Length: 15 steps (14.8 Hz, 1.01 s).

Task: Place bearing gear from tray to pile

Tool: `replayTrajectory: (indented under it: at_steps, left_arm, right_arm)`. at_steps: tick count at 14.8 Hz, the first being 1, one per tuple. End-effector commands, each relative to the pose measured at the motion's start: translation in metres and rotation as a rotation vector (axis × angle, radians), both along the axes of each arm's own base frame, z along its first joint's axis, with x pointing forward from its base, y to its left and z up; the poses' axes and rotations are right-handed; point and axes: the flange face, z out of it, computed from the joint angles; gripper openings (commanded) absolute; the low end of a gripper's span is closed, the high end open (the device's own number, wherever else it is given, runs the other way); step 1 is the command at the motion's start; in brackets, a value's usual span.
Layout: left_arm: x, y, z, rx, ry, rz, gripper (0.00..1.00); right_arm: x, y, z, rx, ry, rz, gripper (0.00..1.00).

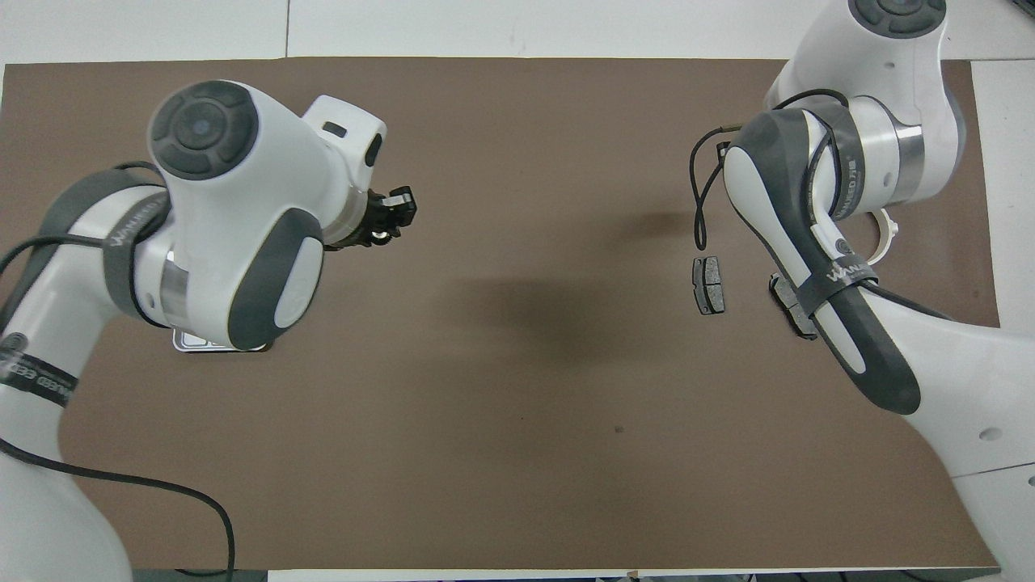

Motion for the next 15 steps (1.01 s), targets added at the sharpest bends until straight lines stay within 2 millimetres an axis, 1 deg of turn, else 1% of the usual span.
replayTrajectory:
  at_steps: [1, 2, 3, 4, 5, 6, 7, 8, 9, 11, 12, 13, 14, 15]
  left_arm:
    - [-0.008, -0.041, -0.035, 0.004, -0.025, 0.045, 0.0]
    - [-0.016, -0.064, -0.054, 0.008, -0.021, 0.046, 0.0]
    - [-0.019, -0.079, -0.069, 0.006, -0.022, 0.065, 0.0]
    - [-0.023, -0.093, -0.083, 0.001, -0.03, 0.077, 0.0]
    - [-0.026, -0.106, -0.094, -0.008, -0.041, 0.077, 0.0]
    - [-0.028, -0.115, -0.106, -0.008, -0.041, 0.076, 0.0]
    - [-0.03, -0.124, -0.124, 0.0, -0.036, 0.071, 0.0]
    - [-0.03, -0.13, -0.131, -0.013, -0.055, 0.065, 0.0]
    - [-0.029, -0.131, -0.131, -0.025, -0.073, 0.064, 0.0]
    - [-0.029, -0.129, -0.135, -0.018, -0.079, 0.058, 0.0]
    - [-0.03, -0.127, -0.141, -0.012, -0.082, 0.056, 0.0]
    - [-0.032, -0.124, -0.154, -0.013, -0.085, 0.057, 0.0]
    - [-0.033, -0.121, -0.16, -0.022, -0.096, 0.06, 0.0]
    - [-0.032, -0.117, -0.165, -0.03, -0.107, 0.065, 0.0]
  right_arm:
    - [-0.027, -0.033, -0.036, -0.002, -0.03, 0.044, 0.0]
    - [-0.023, -0.046, -0.048, -0.001, -0.036, 0.057, 0.0]
    - [-0.02, -0.059, -0.063, 0.0, -0.034, 0.076, 0.0]
    - [-0.016, -0.074, -0.074, 0.001, -0.052, 0.093, 0.0]
    - [-0.013, -0.08, -0.083, 0.003, -0.064, 0.107, 0.0]
    - [-0.013, -0.081, -0.087, 0.004, -0.064, 0.11, 0.0]
    - [-0.013, -0.083, -0.092, 0.005, -0.058, 0.105, 0.0]
    - [-0.013, -0.084, -0.092, 0.004, -0.061, 0.104, 0.0]
    - [-0.013, -0.084, -0.092, 0.004, -0.064, 0.106, 0.0]
    - [-0.015, -0.085, -0.096, 0.004, -0.064, 0.106, 0.0]
    - [-0.015, -0.084, -0.096, 0.005, -0.063, 0.107, 0.0]
    - [-0.015, -0.084, -0.096, 0.005, -0.063, 0.107, 0.35]
    - [-0.015, -0.084, -0.095, 0.005, -0.063, 0.107, 0.83]
    - [-0.016, -0.084, -0.094, 0.004, -0.059, 0.108, 1.0]
